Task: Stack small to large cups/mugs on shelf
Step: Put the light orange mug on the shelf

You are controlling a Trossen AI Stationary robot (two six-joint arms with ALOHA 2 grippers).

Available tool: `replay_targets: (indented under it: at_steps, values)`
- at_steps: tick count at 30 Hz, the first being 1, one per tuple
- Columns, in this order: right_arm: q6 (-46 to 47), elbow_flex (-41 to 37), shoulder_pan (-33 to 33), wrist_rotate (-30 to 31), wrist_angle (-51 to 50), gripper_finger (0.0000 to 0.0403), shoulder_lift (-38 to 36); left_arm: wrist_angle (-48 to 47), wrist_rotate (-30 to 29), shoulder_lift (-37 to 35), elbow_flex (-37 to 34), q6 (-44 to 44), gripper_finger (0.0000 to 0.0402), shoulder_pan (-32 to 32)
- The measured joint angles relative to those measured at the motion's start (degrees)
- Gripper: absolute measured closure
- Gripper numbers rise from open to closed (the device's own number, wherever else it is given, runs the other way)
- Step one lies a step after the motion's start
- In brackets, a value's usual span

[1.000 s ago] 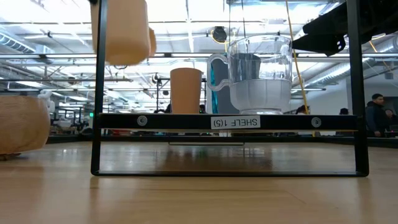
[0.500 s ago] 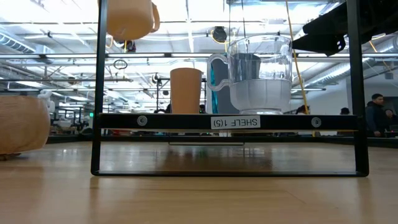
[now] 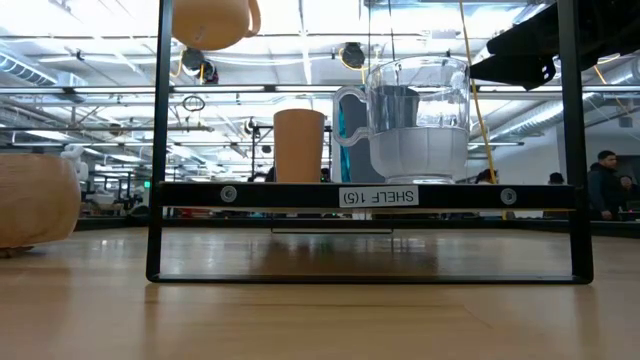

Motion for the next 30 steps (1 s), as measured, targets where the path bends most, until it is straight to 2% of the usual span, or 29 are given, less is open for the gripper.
replay_targets:
  at_steps: [12,22,30]
  values:
    - [0.04,0.00,-0.04,0.16,0.02,0.0092,0.02,0.20,-0.02,0.02,0.00,1.94,0.0396,0.00]
    - [0.04,0.00,-0.04,0.18,0.02,0.0092,0.00,1.00,1.87,0.02,0.00,13.80,0.0397,0.00]
    - [0.04,0.00,-0.04,0.18,0.02,0.0092,0.00,1.92,1.93,2.62,-0.07,16.37,0.0397,1.83]
